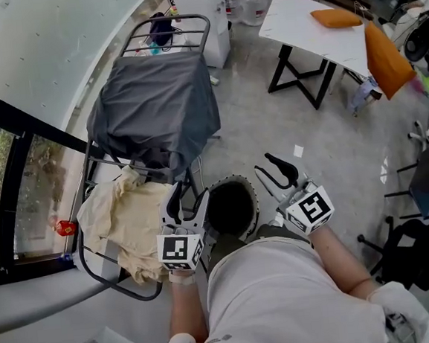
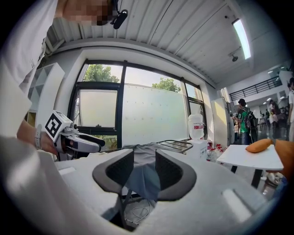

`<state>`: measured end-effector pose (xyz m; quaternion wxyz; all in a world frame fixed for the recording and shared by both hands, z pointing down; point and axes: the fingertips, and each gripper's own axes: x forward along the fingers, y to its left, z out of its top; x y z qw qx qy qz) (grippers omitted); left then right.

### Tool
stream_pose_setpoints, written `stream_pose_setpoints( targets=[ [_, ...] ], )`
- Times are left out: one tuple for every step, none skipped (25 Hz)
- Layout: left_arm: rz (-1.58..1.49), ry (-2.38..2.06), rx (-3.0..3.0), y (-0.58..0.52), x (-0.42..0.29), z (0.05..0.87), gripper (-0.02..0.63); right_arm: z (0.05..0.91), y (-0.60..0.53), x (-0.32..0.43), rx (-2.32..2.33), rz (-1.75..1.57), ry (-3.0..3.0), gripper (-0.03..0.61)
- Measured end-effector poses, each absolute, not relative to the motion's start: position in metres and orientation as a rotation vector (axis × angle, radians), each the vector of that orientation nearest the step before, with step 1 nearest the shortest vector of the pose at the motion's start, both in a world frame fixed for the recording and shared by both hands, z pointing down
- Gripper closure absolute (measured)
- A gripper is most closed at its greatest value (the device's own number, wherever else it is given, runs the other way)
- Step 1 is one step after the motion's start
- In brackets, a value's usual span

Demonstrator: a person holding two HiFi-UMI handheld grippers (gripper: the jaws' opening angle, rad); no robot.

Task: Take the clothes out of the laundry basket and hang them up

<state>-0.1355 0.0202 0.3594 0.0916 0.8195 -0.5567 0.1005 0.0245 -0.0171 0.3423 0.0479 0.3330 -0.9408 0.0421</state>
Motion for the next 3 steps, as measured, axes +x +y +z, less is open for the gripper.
stream_pose_setpoints(
  targets=[
    [0.303,-1.656,2.430,0.0217,-0.1361,0.3606,0.347,0.3437,-0.0165,0.0237,1.012,0.134,-2.867,0.426],
    [0.307,-1.657,2.426,0.0232,-0.1369,0.3616,0.347,0.3448,-0.0159,0.0228,1.009,0.139,-2.867,0.426],
    [0.311,-1.659,2.422,0.0248,-0.1377,0.3627,0.347,0.3458,-0.0154,0.0219,1.005,0.143,-2.867,0.426]
  ],
)
